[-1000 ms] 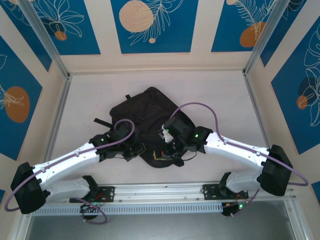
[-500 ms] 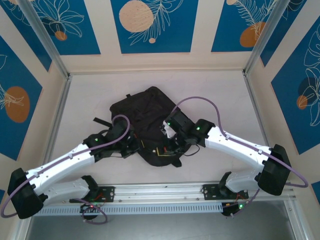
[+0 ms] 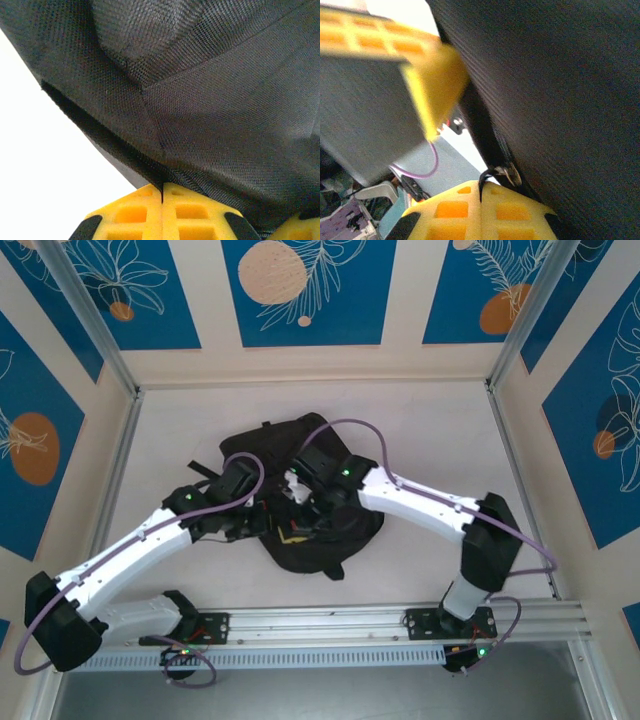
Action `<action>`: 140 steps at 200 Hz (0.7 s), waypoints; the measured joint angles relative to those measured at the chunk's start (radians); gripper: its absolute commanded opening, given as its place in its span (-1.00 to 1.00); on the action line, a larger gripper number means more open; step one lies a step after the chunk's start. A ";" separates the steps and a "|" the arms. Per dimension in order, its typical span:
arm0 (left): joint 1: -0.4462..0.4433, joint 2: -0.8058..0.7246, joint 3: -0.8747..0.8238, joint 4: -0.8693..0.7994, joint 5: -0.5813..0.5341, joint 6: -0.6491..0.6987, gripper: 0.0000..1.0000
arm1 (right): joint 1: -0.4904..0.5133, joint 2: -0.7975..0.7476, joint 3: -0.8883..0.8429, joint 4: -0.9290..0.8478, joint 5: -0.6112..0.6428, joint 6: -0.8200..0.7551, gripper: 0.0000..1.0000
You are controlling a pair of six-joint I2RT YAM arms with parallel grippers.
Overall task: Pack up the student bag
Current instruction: Zip the student bag at the center of the table.
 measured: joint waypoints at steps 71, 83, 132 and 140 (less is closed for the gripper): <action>0.134 -0.065 -0.002 -0.059 -0.013 0.171 -1.00 | -0.023 0.119 0.101 0.018 -0.136 -0.035 -1.00; 0.150 -0.067 -0.008 -0.059 -0.002 0.182 -1.00 | -0.023 0.101 0.043 0.076 -0.149 -0.029 -1.00; 0.175 -0.065 -0.017 -0.048 0.027 0.204 -1.00 | 0.043 0.091 -0.182 0.372 -0.163 0.079 -1.00; 0.176 -0.064 -0.017 -0.047 0.036 0.201 -0.83 | 0.056 0.107 -0.190 0.414 -0.163 0.095 -1.00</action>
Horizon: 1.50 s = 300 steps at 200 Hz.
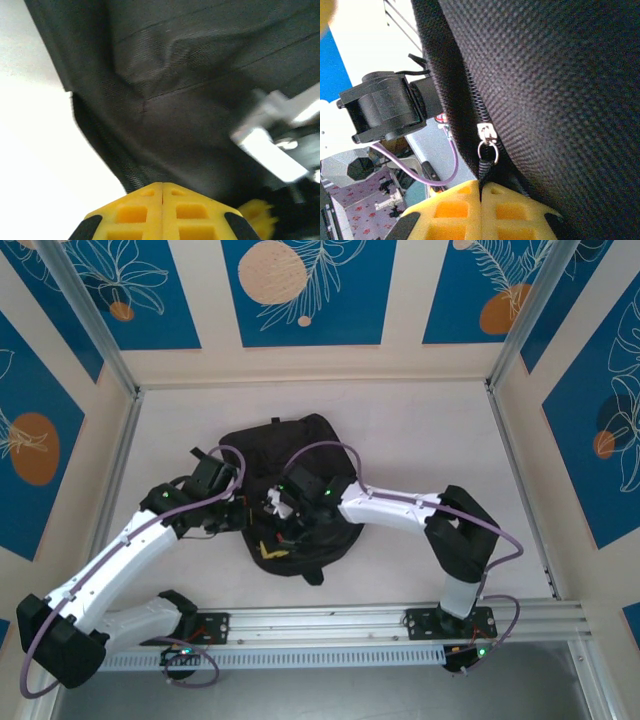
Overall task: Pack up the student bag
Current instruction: Zip the student bag at the center of the table.
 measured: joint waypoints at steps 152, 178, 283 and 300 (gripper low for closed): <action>0.005 -0.090 -0.176 -0.039 0.034 -0.189 0.00 | 0.013 0.076 -0.055 0.241 0.016 0.048 -1.00; 0.005 -0.054 -0.175 -0.023 0.034 -0.189 0.01 | 0.013 0.076 -0.055 0.226 0.032 0.048 -1.00; 0.076 0.045 -0.169 0.024 0.059 -0.237 -0.06 | 0.023 0.039 -0.040 0.167 0.061 0.021 -1.00; 0.094 0.034 -0.169 0.025 0.072 -0.253 -0.07 | 0.027 0.039 -0.040 0.161 0.065 0.018 -1.00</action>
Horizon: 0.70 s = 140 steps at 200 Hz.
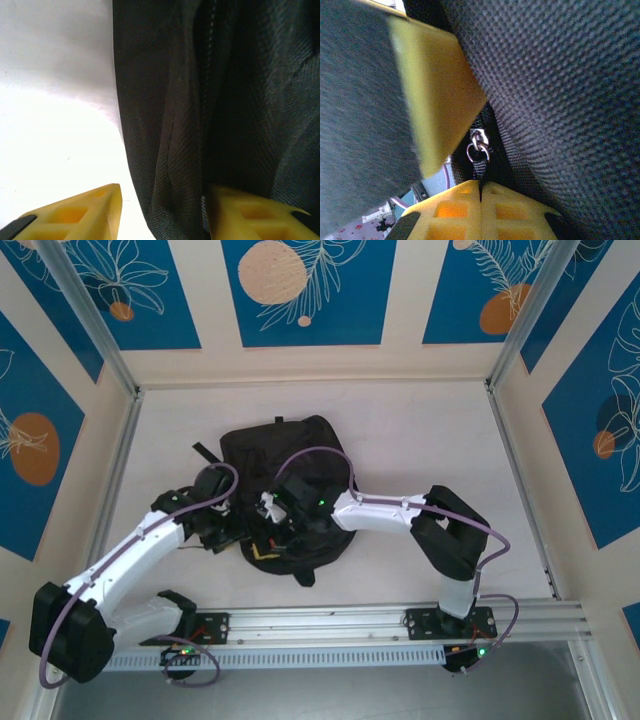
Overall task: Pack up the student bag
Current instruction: Zip the student bag at the center of the table.
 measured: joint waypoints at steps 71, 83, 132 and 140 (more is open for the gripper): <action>0.034 -0.056 -0.003 0.024 0.080 -0.061 -0.09 | 0.002 -0.011 -0.015 0.032 0.003 0.001 -1.00; 0.034 -0.049 -0.007 0.027 0.095 -0.067 -0.09 | 0.002 -0.012 -0.015 0.032 0.003 0.001 -1.00; 0.034 -0.016 -0.025 0.014 0.124 -0.063 -0.56 | 0.002 -0.013 -0.014 0.023 0.011 0.001 -1.00; 0.035 -0.010 -0.028 0.011 0.127 -0.053 -0.71 | 0.002 -0.013 -0.013 0.018 0.015 0.001 -1.00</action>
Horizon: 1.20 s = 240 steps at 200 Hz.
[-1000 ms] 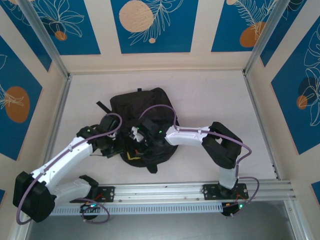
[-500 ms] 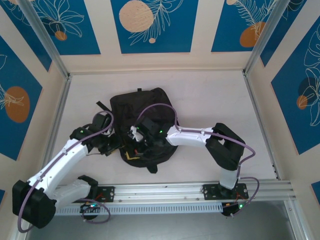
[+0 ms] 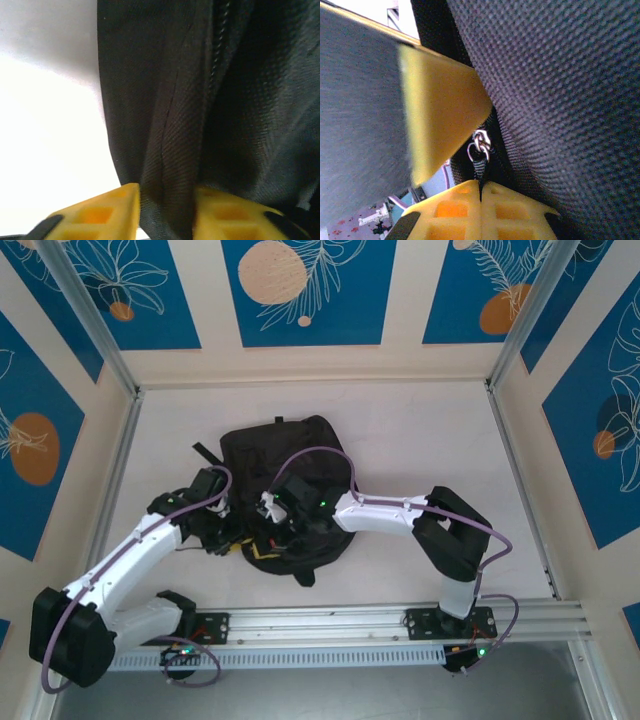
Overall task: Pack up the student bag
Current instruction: Zip the student bag at the center of the table.
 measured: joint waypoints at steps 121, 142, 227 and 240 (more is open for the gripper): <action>0.006 -0.010 0.023 -0.029 -0.021 0.047 -1.00 | 0.048 -0.133 -0.011 -0.195 0.111 -0.039 -1.00; 0.016 -0.016 0.023 -0.036 -0.022 0.058 -1.00 | 0.048 -0.172 -0.053 -0.202 0.113 -0.039 -1.00; 0.048 -0.042 0.040 -0.063 -0.049 0.100 -1.00 | -0.014 -0.322 -0.170 -0.284 0.138 -0.069 -1.00; 0.051 -0.042 0.045 -0.066 -0.056 0.109 -1.00 | -0.023 -0.347 -0.189 -0.292 0.144 -0.076 -1.00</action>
